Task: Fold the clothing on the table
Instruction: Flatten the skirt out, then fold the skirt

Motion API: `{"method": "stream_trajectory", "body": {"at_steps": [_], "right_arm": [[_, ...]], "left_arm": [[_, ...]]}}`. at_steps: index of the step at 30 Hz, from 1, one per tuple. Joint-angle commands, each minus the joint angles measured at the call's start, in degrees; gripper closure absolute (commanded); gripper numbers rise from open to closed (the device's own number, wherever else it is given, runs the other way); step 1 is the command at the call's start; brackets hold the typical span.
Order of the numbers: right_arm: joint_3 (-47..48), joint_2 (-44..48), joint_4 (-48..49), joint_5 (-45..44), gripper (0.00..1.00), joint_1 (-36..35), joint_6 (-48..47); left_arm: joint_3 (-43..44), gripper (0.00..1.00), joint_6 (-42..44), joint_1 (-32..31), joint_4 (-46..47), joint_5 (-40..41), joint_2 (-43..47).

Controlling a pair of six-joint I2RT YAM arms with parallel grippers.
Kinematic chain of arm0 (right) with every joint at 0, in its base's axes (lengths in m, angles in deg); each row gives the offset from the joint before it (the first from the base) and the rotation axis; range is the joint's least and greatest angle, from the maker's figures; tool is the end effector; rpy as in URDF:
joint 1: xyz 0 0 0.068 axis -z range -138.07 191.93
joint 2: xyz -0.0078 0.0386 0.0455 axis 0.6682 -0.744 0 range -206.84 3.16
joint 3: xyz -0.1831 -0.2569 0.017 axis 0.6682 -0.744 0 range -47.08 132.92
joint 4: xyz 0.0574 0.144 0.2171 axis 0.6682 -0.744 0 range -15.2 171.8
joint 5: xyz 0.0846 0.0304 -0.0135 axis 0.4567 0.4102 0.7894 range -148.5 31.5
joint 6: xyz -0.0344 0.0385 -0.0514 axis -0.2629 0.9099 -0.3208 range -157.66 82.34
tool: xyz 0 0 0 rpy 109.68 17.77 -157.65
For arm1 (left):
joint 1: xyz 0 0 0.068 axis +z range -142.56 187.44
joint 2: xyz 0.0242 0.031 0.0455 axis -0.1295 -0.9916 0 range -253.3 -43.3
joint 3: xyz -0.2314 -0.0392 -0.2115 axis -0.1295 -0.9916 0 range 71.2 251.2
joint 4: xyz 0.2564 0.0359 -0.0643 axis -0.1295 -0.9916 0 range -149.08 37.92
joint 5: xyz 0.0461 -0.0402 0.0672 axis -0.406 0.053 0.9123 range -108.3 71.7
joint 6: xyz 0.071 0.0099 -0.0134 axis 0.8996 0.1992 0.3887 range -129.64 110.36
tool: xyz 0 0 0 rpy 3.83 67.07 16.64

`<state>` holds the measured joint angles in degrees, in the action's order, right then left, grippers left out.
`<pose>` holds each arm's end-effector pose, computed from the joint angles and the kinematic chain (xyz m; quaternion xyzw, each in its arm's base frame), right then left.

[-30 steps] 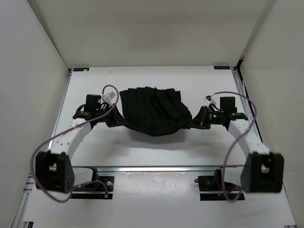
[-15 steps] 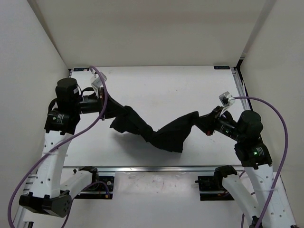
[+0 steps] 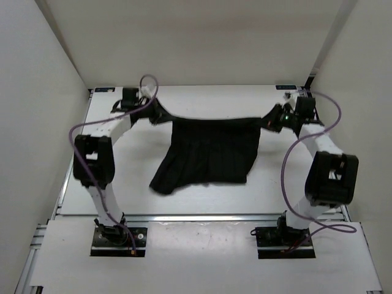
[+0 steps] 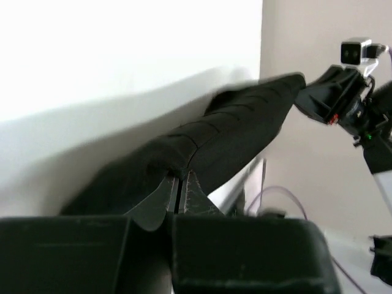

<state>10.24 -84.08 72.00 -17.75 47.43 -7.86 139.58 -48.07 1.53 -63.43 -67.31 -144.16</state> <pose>0.3467 0.0063 0.2718 0.1163 0.8535 0.3920 0.3231 0.3968 -0.0872 0.2535 -0.0783 0.8491 -0.4880 0.1863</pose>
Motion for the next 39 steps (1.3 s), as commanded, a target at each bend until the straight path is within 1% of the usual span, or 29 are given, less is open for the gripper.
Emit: {"method": "stream_trajectory", "body": {"at_steps": [1, 3, 4, 5, 6, 8, 11, 12, 13, 14, 16, 17, 18, 19, 20, 21, 22, 23, 24, 26, 27, 29, 31, 33, 36, 39], "right_arm": [[18.5, -4.5, 6.3, -1.6, 1.0, 0.4, -3.3], [23.2, -3.6, 9.2, -5.7, 1.0, -0.7, -5.8], [25.6, -2.9, 10.7, -6.7, 1.0, -0.8, -6.9], [28.1, -2.3, 11.8, -6.0, 1.0, -0.1, -7.5], [28.9, -1.2, 12.3, -5.5, 1.0, 0.4, -7.9], [29.0, 2.3, 14.4, -4.5, 1.0, 1.1, -8.3], [24.3, 6.8, 13.2, -3.4, 1.0, 0.8, -9.4], [19.6, 8.5, 14.0, -3.6, 1.0, 0.4, -9.8], [16.8, 11.0, 14.4, -3.9, 1.0, 0.3, -9.7], [10.6, 13.7, 14.7, -4.8, 1.0, 0.0, -8.5], [-2.0, 17.0, 15.6, -3.5, 1.0, 0.5, -6.0], [-5.3, 18.9, 15.3, -3.0, 1.0, 0.4, -5.3], [-10.9, 19.9, 14.1, -2.9, 1.0, -0.2, -5.4], [-16.0, 22.4, 13.2, -2.8, 0.99, -0.8, -5.0], [-18.7, 24.1, 11.6, -2.3, 1.0, -1.6, -4.8], [-22.2, 25.6, 9.8, -0.7, 1.0, -1.5, -4.4], [-25.6, 26.1, 6.0, 0.6, 1.0, -1.6, -4.2], [-26.9, 27.5, 3.9, 1.5, 1.0, -1.1, -4.2], [-29.3, 29.0, 0.8, 3.7, 1.0, -1.0, -4.1], [-32.0, 31.4, -4.8, 4.6, 1.0, -0.5, -4.5], [-32.9, 32.9, -7.4, 4.4, 1.0, -1.1, -4.6], [-30.4, 34.9, -12.8, 2.2, 1.0, 0.5, -6.5], [-27.9, 34.1, -15.2, 1.6, 1.0, 0.1, -7.9], [-25.6, 31.9, -16.5, 2.4, 1.0, -2.1, -9.3], [-22.9, 30.0, -20.2, 2.8, 1.0, -2.9, -10.6], [-20.9, 30.8, -22.7, 1.7, 1.0, -3.2, -11.2]], "left_arm": [[22.1, 1.0, 0.0, -0.8, 0.8, 5.9, -5.1], [33.3, 1.0, -2.6, -1.1, 4.5, 6.6, -6.3], [36.4, 1.0, -2.5, -0.9, 3.6, 6.4, -6.9], [43.5, 1.0, -2.6, -0.2, 1.4, 7.1, -7.9], [47.9, 1.0, -2.1, 0.4, 0.0, 6.7, -8.2], [47.2, 1.0, -4.5, 2.9, 3.0, 4.9, -5.7], [38.1, 1.0, -7.1, 5.8, 8.0, 1.1, -0.1], [33.3, 1.0, -7.9, 5.9, 9.5, 0.3, 2.4], [28.1, 1.0, -7.9, 7.6, 10.6, -0.2, 3.2], [24.9, 1.0, -8.1, 7.8, 10.5, -0.1, 5.9], [10.4, 1.0, -7.6, 7.3, 13.7, -0.4, 10.2], [6.3, 1.0, -7.3, 6.6, 14.2, 0.3, 13.4], [-2.2, 1.0, -7.4, 7.0, 15.2, 0.4, 16.3], [-9.9, 1.0, -6.4, 4.4, 14.4, 1.5, 17.9], [-13.8, 1.0, -4.9, 2.2, 14.0, 2.9, 20.7], [-20.7, 1.0, -4.5, -0.2, 12.7, 3.6, 23.7], [-26.5, 1.0, -2.9, -1.4, 9.5, 5.9, 26.7], [-31.5, 1.0, -2.1, -4.3, 7.6, 8.6, 28.3], [-33.9, 1.0, -2.2, -6.1, 6.3, 9.4, 31.6], [-41.5, 1.0, -3.4, -6.5, 3.2, 10.3, 37.2], [-44.2, 1.0, -4.4, -5.3, 1.1, 10.3, 41.1], [-44.1, 1.0, -4.4, -3.2, -1.3, 10.2, 45.5], [-41.7, 1.0, -3.0, -3.5, -3.5, 11.1, 45.5], [-39.2, 1.0, -2.4, -4.4, -3.3, 10.3, 44.5], [-38.8, 1.0, -3.7, -3.9, -2.8, 9.6, 45.0], [-38.5, 1.0, -3.3, -3.8, -4.4, 10.6, 45.6]]}}
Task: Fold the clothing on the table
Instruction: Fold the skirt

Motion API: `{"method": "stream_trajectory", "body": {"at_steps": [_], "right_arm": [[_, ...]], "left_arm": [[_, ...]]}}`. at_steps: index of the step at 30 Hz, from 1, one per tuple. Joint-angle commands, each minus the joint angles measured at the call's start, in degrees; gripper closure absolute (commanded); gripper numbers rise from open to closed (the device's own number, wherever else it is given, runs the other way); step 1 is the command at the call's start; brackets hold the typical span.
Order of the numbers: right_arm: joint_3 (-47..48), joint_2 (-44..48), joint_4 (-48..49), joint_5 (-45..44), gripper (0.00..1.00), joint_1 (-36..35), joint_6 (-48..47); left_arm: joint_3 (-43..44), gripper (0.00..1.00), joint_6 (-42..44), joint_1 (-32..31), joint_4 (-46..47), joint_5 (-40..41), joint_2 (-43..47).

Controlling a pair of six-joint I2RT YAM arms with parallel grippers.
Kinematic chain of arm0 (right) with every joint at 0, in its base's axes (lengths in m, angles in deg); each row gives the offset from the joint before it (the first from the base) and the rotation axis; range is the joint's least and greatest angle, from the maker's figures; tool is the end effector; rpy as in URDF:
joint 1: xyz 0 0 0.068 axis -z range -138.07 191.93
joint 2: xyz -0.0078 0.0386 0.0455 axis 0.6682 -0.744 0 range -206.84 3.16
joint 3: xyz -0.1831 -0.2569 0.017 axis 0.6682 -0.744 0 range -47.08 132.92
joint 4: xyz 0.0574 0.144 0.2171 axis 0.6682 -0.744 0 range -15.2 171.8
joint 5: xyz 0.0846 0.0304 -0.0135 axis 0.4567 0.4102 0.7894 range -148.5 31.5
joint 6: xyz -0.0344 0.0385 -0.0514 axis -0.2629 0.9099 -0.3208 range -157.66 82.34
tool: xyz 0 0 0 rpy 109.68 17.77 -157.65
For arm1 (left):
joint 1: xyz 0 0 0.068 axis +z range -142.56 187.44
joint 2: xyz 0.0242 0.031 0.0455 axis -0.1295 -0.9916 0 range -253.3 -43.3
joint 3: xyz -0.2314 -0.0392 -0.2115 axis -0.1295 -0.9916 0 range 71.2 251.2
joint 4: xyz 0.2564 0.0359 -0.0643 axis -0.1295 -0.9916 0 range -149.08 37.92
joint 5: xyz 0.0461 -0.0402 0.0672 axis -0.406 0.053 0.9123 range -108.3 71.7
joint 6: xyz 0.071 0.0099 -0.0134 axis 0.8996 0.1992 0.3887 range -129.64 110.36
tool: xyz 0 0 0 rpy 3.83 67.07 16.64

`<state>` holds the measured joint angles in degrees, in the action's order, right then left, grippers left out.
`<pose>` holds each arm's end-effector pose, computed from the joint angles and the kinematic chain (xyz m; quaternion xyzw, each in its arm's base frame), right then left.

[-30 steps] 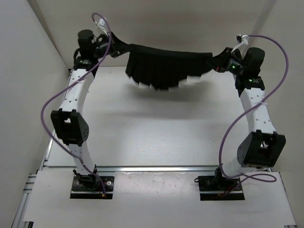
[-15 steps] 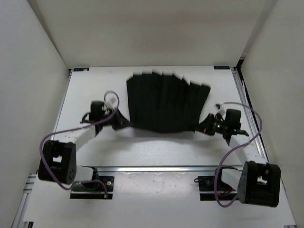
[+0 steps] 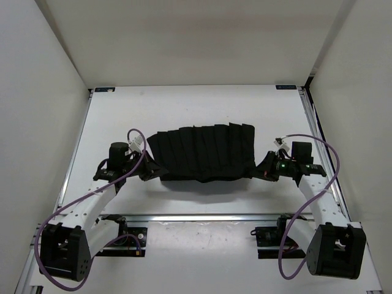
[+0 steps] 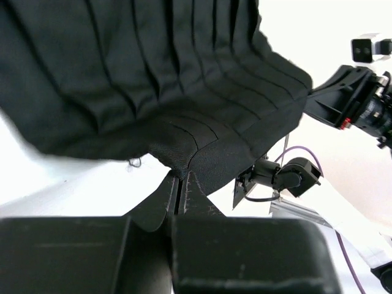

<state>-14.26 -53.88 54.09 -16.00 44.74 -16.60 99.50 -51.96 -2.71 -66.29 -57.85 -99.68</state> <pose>0.1804 0.0321 0.2307 0.0664 0.8864 0.3865 0.2458 0.1781 -0.0712 0.2239 -0.1070 0.8649 -0.4458 0.2045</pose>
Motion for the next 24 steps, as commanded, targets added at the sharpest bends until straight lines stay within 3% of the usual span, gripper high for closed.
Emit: {"method": "stream_trajectory", "body": {"at_steps": [1, 10, 14, 16, 18, 21, 24], "right_arm": [[4.1, 1.0, -6.3, -0.4, 1.0, -0.5, -2.7], [4.4, 4.3, -20.9, -2.0, 1.0, -2.2, -4.9], [4.2, 11.7, -27.9, -1.7, 1.0, -3.6, -3.4], [6.4, 14.6, -29.5, -2.8, 1.0, -6.0, -0.9], [8.4, 14.6, -29.6, -5.5, 1.0, -9.6, 1.1], [11.9, 9.3, -25.4, -6.1, 1.0, -11.3, 2.1], [11.6, 1.9, -18.5, -2.2, 1.0, -4.2, 0.0]], "left_arm": [[1.7, 1.0, 0.8, 0.3, -1.8, 1.1, 1.4], [0.7, 1.0, 0.0, 1.4, -8.2, 1.5, 7.5], [-0.4, 1.0, -3.5, 4.3, -12.4, 3.8, 19.2], [2.3, 1.0, -3.7, 6.4, -19.6, 5.7, 23.5], [5.0, 1.0, -2.7, 6.5, -22.5, 7.0, 21.5], [8.6, 1.0, -3.4, 4.4, -19.5, 7.9, 13.6], [12.8, 1.0, -2.9, 3.0, -15.2, 10.8, 3.1]]}}
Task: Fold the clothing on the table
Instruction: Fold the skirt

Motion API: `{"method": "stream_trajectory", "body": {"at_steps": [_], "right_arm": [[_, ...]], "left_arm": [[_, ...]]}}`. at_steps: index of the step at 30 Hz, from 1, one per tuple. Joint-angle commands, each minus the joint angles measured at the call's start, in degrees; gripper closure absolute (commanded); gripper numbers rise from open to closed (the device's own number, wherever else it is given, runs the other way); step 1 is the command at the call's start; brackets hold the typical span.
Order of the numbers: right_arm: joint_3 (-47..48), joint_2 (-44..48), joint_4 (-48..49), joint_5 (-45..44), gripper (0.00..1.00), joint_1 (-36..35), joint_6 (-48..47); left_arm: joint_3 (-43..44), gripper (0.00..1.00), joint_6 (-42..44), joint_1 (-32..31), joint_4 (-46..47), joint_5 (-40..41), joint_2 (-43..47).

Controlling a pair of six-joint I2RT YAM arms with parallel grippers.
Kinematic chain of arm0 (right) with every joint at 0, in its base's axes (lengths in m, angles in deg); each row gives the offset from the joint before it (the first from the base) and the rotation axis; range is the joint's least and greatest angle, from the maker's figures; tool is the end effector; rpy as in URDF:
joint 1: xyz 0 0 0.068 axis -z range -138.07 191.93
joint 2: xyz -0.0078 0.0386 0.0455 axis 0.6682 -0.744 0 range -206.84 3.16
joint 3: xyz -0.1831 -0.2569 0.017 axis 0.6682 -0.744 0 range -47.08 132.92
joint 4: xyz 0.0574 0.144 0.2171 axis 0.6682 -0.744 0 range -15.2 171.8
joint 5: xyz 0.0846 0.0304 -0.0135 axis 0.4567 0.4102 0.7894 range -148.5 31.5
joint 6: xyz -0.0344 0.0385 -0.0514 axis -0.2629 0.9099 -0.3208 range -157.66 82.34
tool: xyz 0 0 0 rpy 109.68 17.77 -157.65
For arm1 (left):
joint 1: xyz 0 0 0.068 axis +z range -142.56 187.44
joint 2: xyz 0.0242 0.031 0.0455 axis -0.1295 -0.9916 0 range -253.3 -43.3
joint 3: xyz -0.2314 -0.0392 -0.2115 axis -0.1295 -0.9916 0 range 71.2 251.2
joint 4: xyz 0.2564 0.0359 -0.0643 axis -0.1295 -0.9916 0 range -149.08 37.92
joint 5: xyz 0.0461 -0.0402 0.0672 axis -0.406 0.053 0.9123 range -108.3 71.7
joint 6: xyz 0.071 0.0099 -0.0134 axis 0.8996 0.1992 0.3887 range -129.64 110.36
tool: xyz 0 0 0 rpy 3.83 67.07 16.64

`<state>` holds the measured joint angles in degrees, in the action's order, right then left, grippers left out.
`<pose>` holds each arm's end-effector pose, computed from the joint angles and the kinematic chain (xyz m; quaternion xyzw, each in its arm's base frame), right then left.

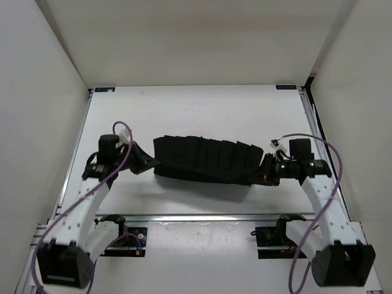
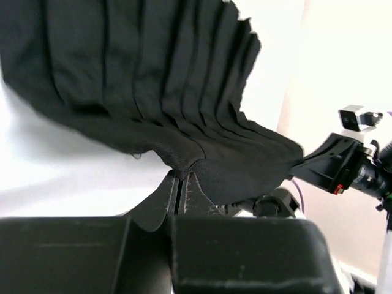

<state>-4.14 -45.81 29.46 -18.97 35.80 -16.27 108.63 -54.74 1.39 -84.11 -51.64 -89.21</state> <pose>0.1316 0.0529 0.2767 0.0288 0.9097 0.3771 0.1718 0.1525 -0.0497 0.2763 -0.1776 0.8601 -0.4081 0.2492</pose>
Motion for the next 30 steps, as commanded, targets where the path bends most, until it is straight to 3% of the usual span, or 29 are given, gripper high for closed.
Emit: {"method": "stream_trajectory", "body": {"at_steps": [1, 3, 8, 14, 17, 19, 22, 23, 24, 28, 30], "right_arm": [[1.0, -7.5, 9.3, 3.0, 1.0, 6.0, -0.2], [-1.3, -12.6, 16.1, 7.7, 1.0, 11.3, 1.3], [-0.6, -23.4, 32.3, 8.7, 0.99, 11.1, 5.8], [5.7, -37.0, 38.2, 9.6, 0.96, 12.1, 6.3], [8.6, -41.8, 41.4, 10.7, 0.89, 12.8, 7.2], [11.0, -46.2, 45.1, 10.9, 0.81, 13.4, 8.1], [16.0, -51.6, 50.7, 11.0, 0.65, 13.3, 10.7], [18.2, -53.8, 52.0, 11.9, 0.57, 13.7, 11.8], [20.0, -54.6, 54.7, 12.9, 0.41, 13.6, 13.6], [20.9, -53.5, 64.0, 11.9, 0.36, 13.2, 18.0], [21.3, -48.6, 60.2, 8.0, 0.36, 12.5, 14.3]], "left_arm": [[5.4, 1.0, -0.3, -1.1, 4.2, 4.7, -11.7], [7.6, 1.0, -0.2, -1.4, 7.0, 5.9, -17.5], [14.3, 1.0, -0.2, -2.4, 10.8, 8.6, -32.5], [18.3, 1.0, -0.4, -3.2, 15.6, 10.7, -43.5], [19.6, 0.97, -1.5, -3.2, 19.9, 10.9, -47.9], [20.8, 0.78, -3.4, -3.2, 27.2, 10.2, -50.2], [29.7, 0.3, -2.8, -3.7, 27.3, 11.4, -55.5], [31.8, 0.2, -2.3, -4.1, 26.2, 11.9, -57.8], [35.6, 0.08, -2.3, -4.0, 26.0, 11.7, -59.7], [41.0, 0.03, -4.6, -3.5, 27.9, 10.1, -59.7], [41.8, 0.04, -3.2, -3.4, 26.5, 9.0, -57.6]]}}
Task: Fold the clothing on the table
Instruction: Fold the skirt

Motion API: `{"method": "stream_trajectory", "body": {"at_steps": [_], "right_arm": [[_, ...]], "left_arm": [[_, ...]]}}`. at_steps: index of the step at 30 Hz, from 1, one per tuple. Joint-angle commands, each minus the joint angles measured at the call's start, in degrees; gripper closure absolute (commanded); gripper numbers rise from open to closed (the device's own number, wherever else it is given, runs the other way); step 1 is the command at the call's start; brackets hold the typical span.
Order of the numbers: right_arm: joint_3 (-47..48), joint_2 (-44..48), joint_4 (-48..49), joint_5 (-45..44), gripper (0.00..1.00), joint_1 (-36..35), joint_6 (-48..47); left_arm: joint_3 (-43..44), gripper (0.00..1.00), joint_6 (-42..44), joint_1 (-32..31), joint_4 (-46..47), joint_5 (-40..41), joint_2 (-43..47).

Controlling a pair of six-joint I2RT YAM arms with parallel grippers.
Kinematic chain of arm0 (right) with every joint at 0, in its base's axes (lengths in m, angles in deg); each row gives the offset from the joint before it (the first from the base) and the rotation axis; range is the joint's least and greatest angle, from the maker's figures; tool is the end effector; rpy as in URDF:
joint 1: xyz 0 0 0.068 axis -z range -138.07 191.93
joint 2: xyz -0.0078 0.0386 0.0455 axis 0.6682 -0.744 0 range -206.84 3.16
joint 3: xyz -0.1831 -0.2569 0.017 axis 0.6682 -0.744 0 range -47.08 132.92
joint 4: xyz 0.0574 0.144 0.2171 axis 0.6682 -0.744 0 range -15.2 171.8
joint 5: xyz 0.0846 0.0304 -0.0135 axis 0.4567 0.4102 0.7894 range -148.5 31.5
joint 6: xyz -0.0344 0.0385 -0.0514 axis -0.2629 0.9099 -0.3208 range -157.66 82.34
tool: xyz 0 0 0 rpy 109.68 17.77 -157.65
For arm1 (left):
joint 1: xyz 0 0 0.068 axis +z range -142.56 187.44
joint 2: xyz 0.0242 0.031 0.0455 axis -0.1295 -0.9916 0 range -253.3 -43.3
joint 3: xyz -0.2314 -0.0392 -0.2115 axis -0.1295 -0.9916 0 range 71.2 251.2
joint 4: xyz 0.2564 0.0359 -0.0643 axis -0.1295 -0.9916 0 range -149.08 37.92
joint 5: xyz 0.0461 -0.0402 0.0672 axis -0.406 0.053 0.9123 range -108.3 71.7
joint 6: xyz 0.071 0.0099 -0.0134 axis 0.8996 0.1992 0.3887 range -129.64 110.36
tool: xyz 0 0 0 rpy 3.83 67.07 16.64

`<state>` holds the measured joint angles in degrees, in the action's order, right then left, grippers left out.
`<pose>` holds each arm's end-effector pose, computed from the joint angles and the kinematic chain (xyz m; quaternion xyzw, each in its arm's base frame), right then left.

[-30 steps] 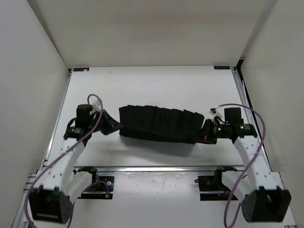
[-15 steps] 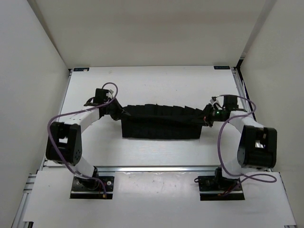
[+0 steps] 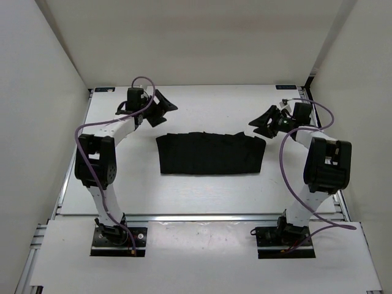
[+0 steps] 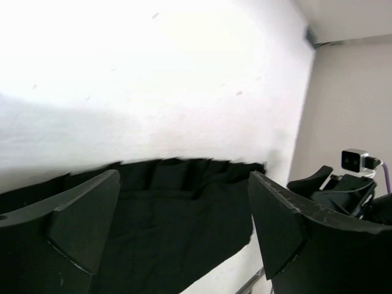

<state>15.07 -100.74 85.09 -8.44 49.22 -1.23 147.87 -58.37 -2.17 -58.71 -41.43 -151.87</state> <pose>0.4120 -0.0059 0.2204 0.1330 0.8258 0.4679 0.2855 0.4536 -0.1010 0.2434 -0.2135 0.8608 -0.3650 0.2834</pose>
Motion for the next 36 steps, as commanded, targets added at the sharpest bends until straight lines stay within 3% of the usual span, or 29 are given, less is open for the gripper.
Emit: {"method": "stream_trajectory", "body": {"at_steps": [1, 3, 6, 9, 12, 13, 17, 22, 30, 36], "right_arm": [[2.8, 7.1, -0.2, -5.2, 0.35, -1.8, -4.4], [4.0, 10.3, -9.5, -10.0, 0.36, -2.6, -10.1], [-0.3, 14.4, -20.9, -20.1, 0.36, -3.6, -16.6], [-7.1, 18.9, -25.8, -23.9, 0.36, -2.7, -17.3], [-12.3, 22.4, -27.7, -26.9, 0.36, -1.1, -18.1], [-16.0, 23.9, -27.6, -28.5, 0.35, -0.5, -18.7], [-22.0, 26.6, -26.9, -29.2, 0.35, 2.9, -19.4], [-24.4, 24.2, -24.7, -24.0, 0.33, 5.7, -20.8], [-22.4, 19.7, -20.1, -22.6, 0.34, 4.1, -18.8], [-21.2, 16.5, -16.6, -24.1, 0.33, 1.4, -22.8]], "left_arm": [[1.1, 0.06, 1.0, 0.5, 0.6, -1.4, 7.4], [-3.5, 0.13, 0.0, 1.4, 2.2, -3.9, 10.6], [-15.5, 0.41, -1.6, 2.6, 5.6, -7.4, 17.4], [-21.7, 0.58, 1.3, 1.6, 3.0, -5.4, 21.4], [-27.0, 0.67, 3.7, -0.8, 1.1, -2.9, 23.4], [-29.4, 0.78, 4.3, -1.8, 0.7, -2.0, 24.1], [-33.8, 0.92, 2.7, -3.8, 4.2, -0.9, 23.7], [-31.2, 1.0, 3.4, -3.9, 3.7, 2.0, 18.4], [-24.9, 1.0, 8.2, -4.5, -1.8, 9.8, 12.4], [-22.5, 1.0, 12.1, -7.8, -6.5, 16.0, 9.4]]}}
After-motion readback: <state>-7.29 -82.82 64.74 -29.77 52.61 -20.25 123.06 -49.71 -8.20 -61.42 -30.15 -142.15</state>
